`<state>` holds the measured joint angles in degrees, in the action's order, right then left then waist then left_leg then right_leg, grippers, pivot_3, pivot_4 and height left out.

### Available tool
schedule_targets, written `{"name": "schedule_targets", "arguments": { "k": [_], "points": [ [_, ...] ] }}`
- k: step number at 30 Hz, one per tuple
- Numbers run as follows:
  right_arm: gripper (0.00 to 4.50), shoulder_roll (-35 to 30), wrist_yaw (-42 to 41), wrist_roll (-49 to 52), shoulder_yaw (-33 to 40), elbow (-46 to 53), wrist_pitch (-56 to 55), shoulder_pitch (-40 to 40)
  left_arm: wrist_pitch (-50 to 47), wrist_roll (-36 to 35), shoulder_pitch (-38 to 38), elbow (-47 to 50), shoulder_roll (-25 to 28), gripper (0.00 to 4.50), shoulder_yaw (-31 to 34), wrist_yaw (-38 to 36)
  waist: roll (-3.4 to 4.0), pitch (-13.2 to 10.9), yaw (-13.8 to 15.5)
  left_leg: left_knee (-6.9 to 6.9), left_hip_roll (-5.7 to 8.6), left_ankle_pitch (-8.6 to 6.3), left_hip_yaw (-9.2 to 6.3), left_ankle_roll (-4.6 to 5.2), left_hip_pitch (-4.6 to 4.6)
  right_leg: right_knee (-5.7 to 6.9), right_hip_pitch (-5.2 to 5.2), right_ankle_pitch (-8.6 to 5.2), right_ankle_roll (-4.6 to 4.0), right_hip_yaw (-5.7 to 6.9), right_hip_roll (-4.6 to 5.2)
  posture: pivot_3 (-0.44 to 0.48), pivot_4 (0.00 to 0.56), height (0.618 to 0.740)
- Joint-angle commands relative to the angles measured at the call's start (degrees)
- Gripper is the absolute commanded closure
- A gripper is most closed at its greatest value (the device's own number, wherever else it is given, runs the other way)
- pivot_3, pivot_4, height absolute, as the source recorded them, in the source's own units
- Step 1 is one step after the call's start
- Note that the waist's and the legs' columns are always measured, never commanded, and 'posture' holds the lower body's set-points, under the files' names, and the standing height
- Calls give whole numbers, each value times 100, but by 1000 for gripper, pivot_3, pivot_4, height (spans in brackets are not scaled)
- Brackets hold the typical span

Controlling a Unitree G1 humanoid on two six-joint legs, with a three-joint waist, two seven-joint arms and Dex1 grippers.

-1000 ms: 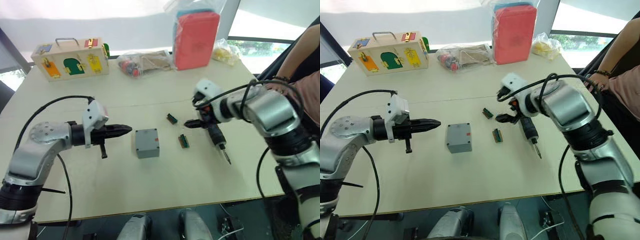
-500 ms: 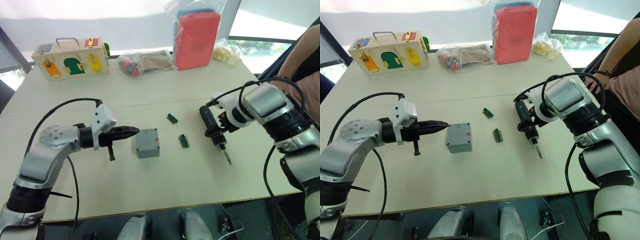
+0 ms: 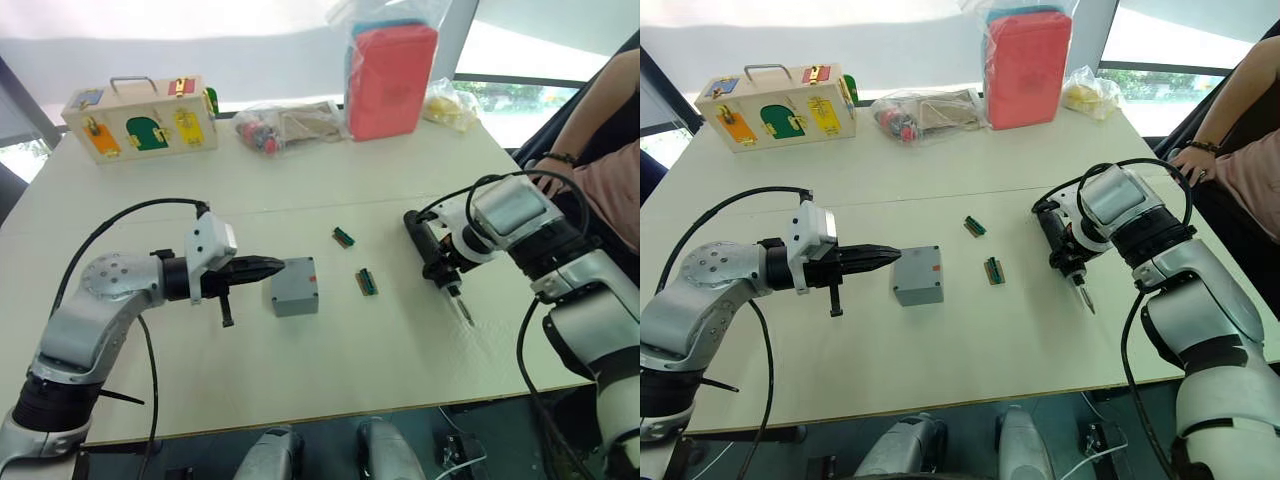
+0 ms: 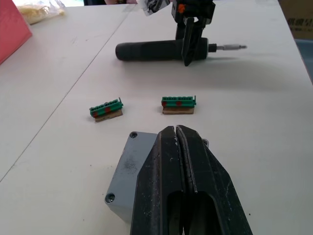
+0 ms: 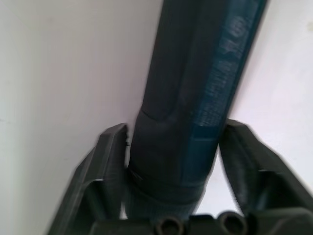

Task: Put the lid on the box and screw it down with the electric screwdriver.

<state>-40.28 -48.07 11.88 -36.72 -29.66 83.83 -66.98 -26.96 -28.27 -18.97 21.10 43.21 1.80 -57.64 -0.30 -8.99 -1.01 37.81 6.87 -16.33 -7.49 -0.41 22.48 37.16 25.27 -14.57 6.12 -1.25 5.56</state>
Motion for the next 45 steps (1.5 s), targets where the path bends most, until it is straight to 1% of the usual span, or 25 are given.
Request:
{"name": "schedule_targets", "arguments": {
  "k": [1, 3, 7, 9, 12, 15, 16, 18, 21, 25, 27, 29, 32, 36, 38, 41, 45],
  "points": [
    [2694, 251, 8, -29, 26, -86, -40, 27, 71, -68, -111, 135, 52, 4500, 171, 31, -11, 6, -14, 0, -2, 0, 0, 0, 0, 0, 0, 0, 0, 0, -1, 0, 150, 740],
    [2694, 283, 31, -71, 103, -128, -41, -33, 61, -76, -98, 138, 79, 4500, 187, 28, -13, 8, -16, 0, -3, 0, 0, 0, -1, 0, -2, 0, 0, 0, -2, 0, 150, 740],
    [2694, 405, 253, -177, 657, -107, -225, -566, 82, -33, -30, 60, 195, 4500, 210, -31, -8, 5, -47, 3, -2, 0, 3, -1, -3, 4, -2, 0, 0, -1, -2, 0, 150, 740],
    [2694, 416, 197, -82, 929, 266, -418, -707, 125, 9, -17, -8, 236, 4500, 182, -61, 8, -5, -41, 0, -2, 0, 6, -1, -1, 8, 8, 0, 0, -2, -2, 0, 150, 740],
    [2694, 407, -53, 206, 1472, 1340, -1233, -541, 180, 84, -20, -153, 266, 4500, 107, -128, 23, -14, -20, -9, -2, 0, 6, -1, 28, 7, 38, 0, 0, -1, -1, 0, 150, 740],
    [2694, 941, 330, 576, 2590, 2037, -2032, -161, 273, 184, -60, -341, 262, 4500, 15, -209, 19, -12, -37, 10, -2, 2, 3, -4, 90, 17, 103, 1, 1, 4, -2, 0, 150, 740],
    [2694, 1178, 489, 715, 2976, 2280, -2339, 1, 300, 235, -82, -388, 247, 4500, -40, -225, 19, -11, -34, 11, -2, 2, 3, -4, 90, 18, 102, 1, 1, 6, -1, 0, 150, 740],
    [2694, 1618, 785, 847, 3481, 2726, -3111, 343, 359, 320, -129, -504, 217, 4500, -121, -257, 14, -9, -15, 19, 0, 2, 1, -4, 90, 20, 94, 1, 1, 6, 1, 0, 150, 740],
    [2694, 2148, 1140, 992, 3841, 3174, -3800, 776, 394, 376, -214, -704, 161, 4500, -183, -294, 11, -7, 48, 32, 12, 3, -9, -4, 90, 29, 84, 3, 2, 6, 6, 0, 150, 740],
    [2694, 2819, 1265, 1121, 3961, 3640, -5039, 1545, 398, 460, -349, -926, 53, 4500, -350, -332, 10, -6, 23, 42, 20, 3, -16, -3, 88, 26, 70, 6, 6, 13, 4, 0, 150, 740],
    [2694, 3041, 1292, 1185, 3956, 3690, -5358, 1778, 423, 497, -402, -1067, -6, 4500, -399, -356, 10, -6, -14, 41, 20, 3, -15, -3, 87, 27, 73, 6, 7, 13, 3, 0, 150, 740],
    [2694, 3227, 1182, 1230, 3854, 3669, -5692, 2195, 467, 602, -478, -1291, -168, 4500, -556, -349, 10, -6, -30, 38, 18, 3, -15, -4, 87, 30, 79, 6, 7, 14, 3, 0, 150, 740],
    [2694, 3347, 1090, 1212, 3682, 3664, -6031, 2544, 487, 699, -569, -1468, -319, 4500, -671, -323, 10, -5, -45, 34, 15, 5, -16, -6, 79, 32, 73, 6, 6, 16, 2, 0, 150, 740],
    [2694, 3378, 1005, 1036, 3414, 3680, -6481, 2931, 466, 802, -682, -1656, -543, 4500, -752, -195, 10, -5, -135, 35, 16, 5, -15, -6, 80, 40, 79, 6, 6, 13, 2, 0, 150, 740],
    [2694, 3392, 1045, 998, 3358, 3661, -6597, 2996, 445, 829, -715, -1714, -616, 4500, -748, -165, 10, -5, -155, 35, 16, 5, -16, -6, 80, 41, 79, 5, 6, 14, 2, 0, 150, 740],
    [2694, 3482, 1185, 962, 3285, 3736, -6708, 3202, 461, 1008, -721, -1786, -746, 4500, -931, -85, 10, -5, -158, 33, 15, 5, -16, -6, 80, 41, 80, 5, 7, 14, 2, 0, 150, 740],
    [2694, 3538, 1265, 970, 3224, 3767, -6770, 3295, 480, 1068, -668, -1827, -771, 4500, -952, -100, 10, -5, -157, 34, 16, 5, -15, -6, 79, 41, 81, 5, 6, 12, 2, 0, 150, 740]
  ]
}}
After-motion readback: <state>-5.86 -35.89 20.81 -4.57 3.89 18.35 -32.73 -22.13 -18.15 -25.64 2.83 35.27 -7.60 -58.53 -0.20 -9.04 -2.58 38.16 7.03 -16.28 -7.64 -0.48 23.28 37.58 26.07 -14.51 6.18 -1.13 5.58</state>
